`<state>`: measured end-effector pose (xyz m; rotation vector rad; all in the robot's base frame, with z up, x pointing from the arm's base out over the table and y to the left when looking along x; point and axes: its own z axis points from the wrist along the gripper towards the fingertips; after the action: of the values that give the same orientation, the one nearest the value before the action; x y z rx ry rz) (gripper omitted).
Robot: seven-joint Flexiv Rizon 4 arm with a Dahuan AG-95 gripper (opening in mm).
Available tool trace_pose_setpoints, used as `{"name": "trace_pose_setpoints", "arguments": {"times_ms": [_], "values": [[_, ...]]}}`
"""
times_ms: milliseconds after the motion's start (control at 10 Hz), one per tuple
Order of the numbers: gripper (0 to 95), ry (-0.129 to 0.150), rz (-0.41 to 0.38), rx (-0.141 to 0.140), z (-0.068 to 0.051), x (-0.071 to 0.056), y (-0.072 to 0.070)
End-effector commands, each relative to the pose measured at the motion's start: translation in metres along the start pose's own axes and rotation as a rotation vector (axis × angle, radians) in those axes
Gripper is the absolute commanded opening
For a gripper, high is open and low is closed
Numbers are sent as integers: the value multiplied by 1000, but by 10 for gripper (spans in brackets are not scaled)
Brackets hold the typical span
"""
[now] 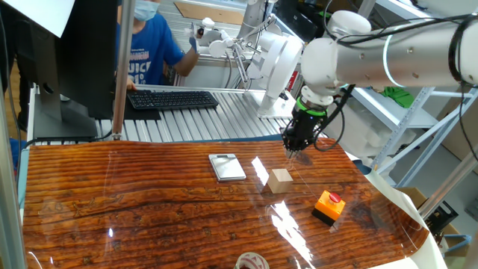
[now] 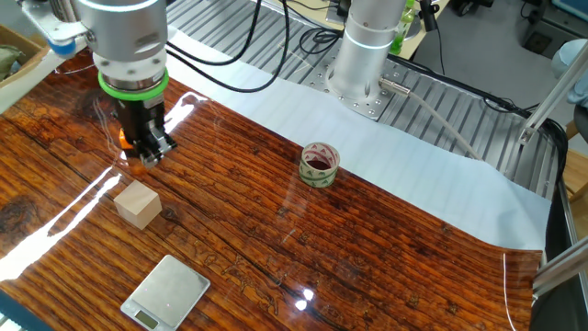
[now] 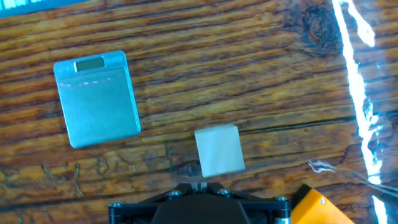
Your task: Place the block on the scale
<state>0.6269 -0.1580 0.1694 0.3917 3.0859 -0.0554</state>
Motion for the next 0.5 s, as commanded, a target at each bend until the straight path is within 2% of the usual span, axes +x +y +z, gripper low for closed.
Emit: {"name": "trace_pose_setpoints", "arguments": {"times_ms": [100, 500], "values": [[0, -2, 0, -4, 1, -4, 0], [0, -9, -47, 1, 1, -4, 0]]}}
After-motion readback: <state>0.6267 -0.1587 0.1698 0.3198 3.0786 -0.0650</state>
